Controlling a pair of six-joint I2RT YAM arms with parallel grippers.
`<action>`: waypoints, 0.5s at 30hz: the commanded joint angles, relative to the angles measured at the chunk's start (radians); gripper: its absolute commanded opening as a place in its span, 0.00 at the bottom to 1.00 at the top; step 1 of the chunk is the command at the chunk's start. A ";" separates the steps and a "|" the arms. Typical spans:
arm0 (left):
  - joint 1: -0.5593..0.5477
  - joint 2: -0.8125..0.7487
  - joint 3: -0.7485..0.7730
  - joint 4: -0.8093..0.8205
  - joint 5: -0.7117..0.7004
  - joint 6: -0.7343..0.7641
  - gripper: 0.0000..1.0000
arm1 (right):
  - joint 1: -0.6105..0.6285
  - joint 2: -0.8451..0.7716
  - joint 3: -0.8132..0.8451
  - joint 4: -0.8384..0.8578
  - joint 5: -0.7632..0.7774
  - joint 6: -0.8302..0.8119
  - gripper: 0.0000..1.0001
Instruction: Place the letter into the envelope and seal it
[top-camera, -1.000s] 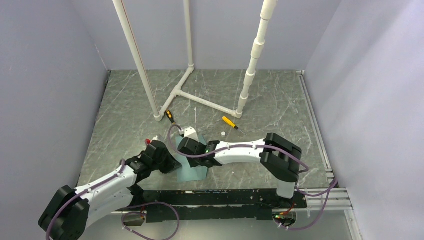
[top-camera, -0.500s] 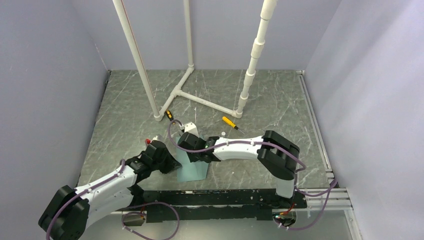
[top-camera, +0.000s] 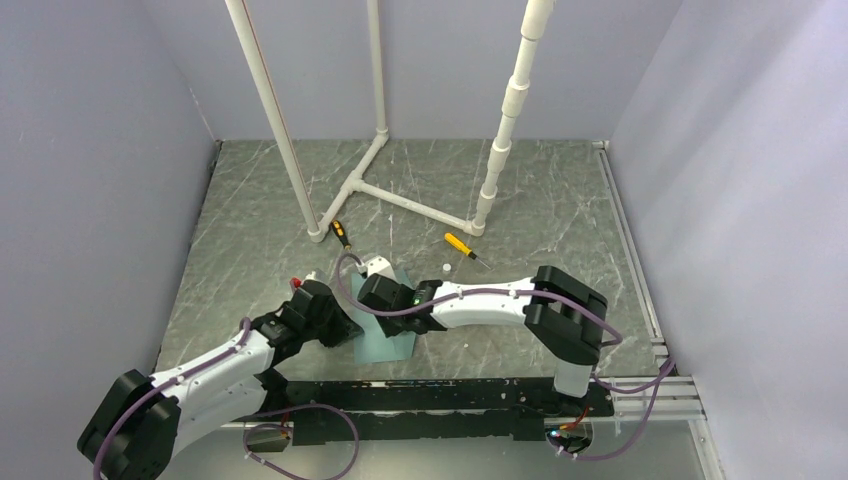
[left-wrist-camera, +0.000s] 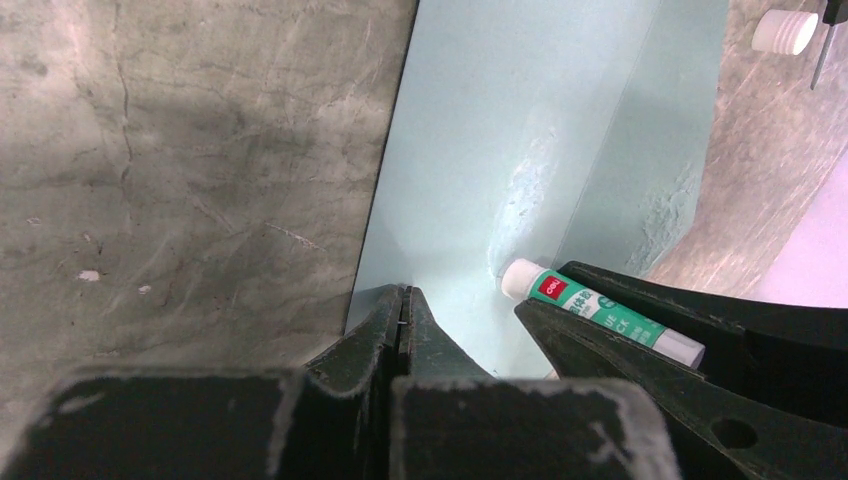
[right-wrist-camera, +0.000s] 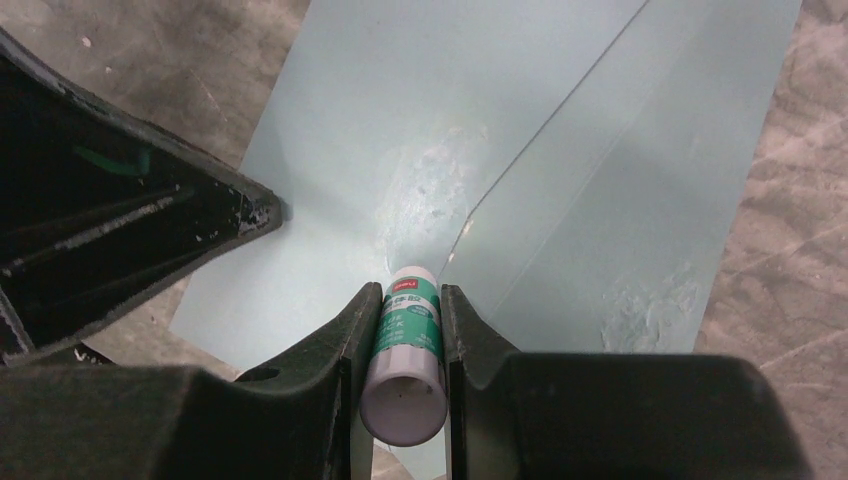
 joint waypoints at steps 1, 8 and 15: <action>0.001 0.032 -0.011 -0.051 -0.044 0.011 0.03 | -0.031 0.078 0.050 -0.062 -0.003 -0.042 0.00; 0.001 0.023 -0.012 -0.062 -0.046 0.014 0.03 | -0.078 0.127 0.095 -0.081 0.049 -0.046 0.00; 0.001 0.031 -0.009 -0.049 -0.040 0.013 0.02 | -0.067 0.115 0.093 -0.074 0.033 -0.051 0.00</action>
